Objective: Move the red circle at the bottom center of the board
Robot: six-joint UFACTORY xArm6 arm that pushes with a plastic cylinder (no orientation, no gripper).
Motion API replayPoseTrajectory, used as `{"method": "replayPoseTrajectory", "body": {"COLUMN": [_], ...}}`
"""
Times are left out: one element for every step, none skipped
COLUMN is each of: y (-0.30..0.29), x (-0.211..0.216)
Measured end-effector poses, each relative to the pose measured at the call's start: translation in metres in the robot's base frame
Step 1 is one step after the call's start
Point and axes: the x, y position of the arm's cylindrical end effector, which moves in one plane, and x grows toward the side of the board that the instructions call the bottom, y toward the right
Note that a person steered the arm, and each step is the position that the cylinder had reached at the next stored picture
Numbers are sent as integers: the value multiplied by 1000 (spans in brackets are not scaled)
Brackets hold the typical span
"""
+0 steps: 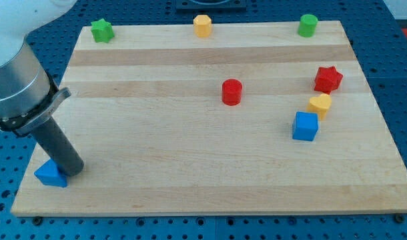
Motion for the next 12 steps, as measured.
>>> {"method": "replayPoseTrajectory", "body": {"y": [11, 57, 90, 93, 93, 100, 114, 114, 115, 129, 178, 252], "x": [0, -6, -6, -6, -6, -6, -17, -69, -131, -177, -221, -194]}}
